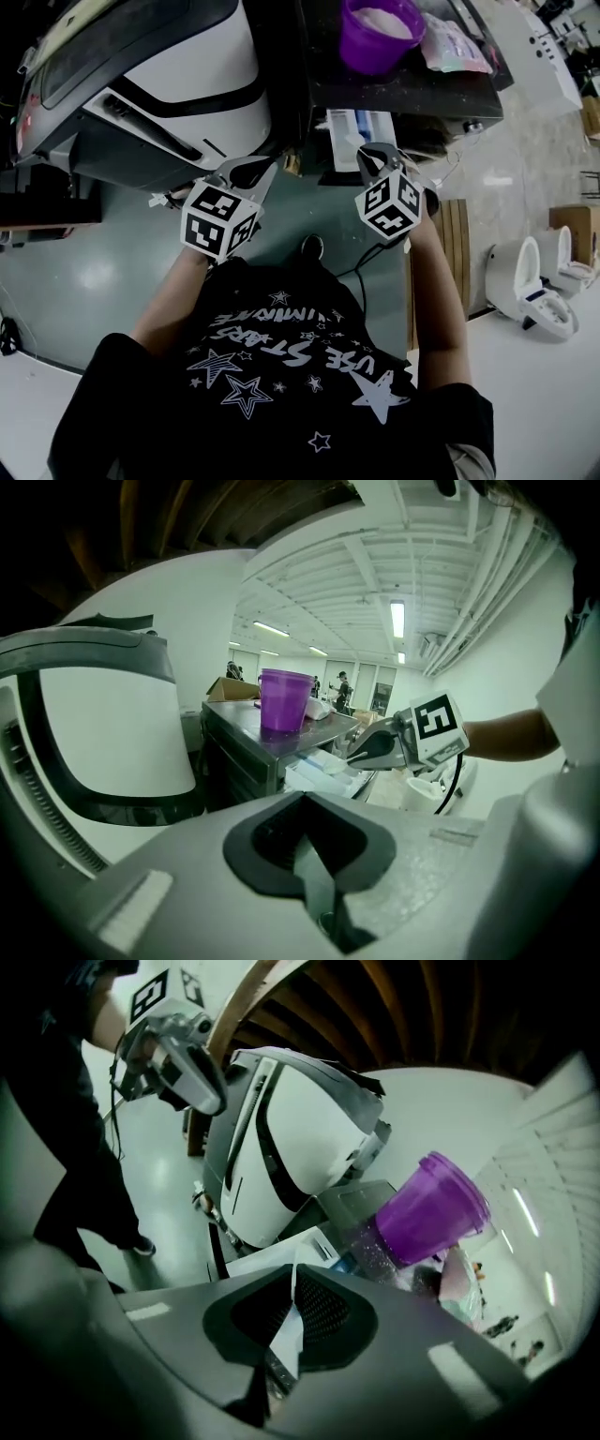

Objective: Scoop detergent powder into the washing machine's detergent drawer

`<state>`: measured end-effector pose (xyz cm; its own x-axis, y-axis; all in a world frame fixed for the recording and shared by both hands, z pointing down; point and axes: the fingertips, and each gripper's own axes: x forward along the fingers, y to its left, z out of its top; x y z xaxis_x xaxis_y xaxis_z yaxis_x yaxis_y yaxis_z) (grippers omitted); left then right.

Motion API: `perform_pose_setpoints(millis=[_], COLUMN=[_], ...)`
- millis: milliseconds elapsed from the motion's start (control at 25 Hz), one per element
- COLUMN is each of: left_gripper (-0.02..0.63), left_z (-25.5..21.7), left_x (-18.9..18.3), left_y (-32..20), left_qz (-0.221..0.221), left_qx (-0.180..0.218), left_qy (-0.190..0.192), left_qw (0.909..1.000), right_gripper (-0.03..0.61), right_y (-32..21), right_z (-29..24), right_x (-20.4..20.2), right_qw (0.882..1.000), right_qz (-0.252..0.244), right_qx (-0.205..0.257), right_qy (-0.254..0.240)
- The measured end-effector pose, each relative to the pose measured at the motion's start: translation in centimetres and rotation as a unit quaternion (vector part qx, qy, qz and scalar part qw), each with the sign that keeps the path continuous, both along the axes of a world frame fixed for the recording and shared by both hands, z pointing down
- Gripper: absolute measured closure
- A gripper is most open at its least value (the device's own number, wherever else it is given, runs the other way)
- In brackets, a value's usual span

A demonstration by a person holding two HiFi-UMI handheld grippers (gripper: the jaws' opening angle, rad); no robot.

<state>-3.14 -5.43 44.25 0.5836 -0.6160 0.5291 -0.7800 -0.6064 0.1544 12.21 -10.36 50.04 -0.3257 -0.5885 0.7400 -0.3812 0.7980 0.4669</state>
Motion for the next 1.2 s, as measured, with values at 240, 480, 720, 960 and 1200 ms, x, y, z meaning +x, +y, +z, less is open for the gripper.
perform_pose_setpoints(millis=[240,480,720,960,1200], left_gripper=[0.612,0.612,0.612,0.612,0.612], left_z=[-0.3,-0.6,-0.7,-0.7,-1.4], left_x=[-2.1,-3.4,-5.5,-8.0,-10.5], left_y=[0.0,0.1,0.6,1.6,3.6], left_qz=[0.031,0.061,0.079,0.087,0.095], left_qx=[-0.001,0.006,0.009,0.015,0.03], left_qy=[0.01,0.025,0.041,0.06,0.073], left_qw=[0.9995,0.9978,0.9959,0.9943,0.9924], right_gripper=[0.541,0.541,0.542,0.543,0.543], right_y=[-0.3,0.2,2.1,5.1,8.3], right_z=[-1.6,-3.6,-4.8,-6.5,-7.9], right_x=[0.6,1.7,1.6,-0.9,-3.7], right_qw=[0.975,0.905,0.794,0.75,0.728], right_qz=[0.161,0.302,0.408,0.43,0.439], right_qx=[-0.047,-0.059,-0.07,-0.052,-0.035], right_qy=[-0.145,-0.293,-0.446,-0.499,-0.526])
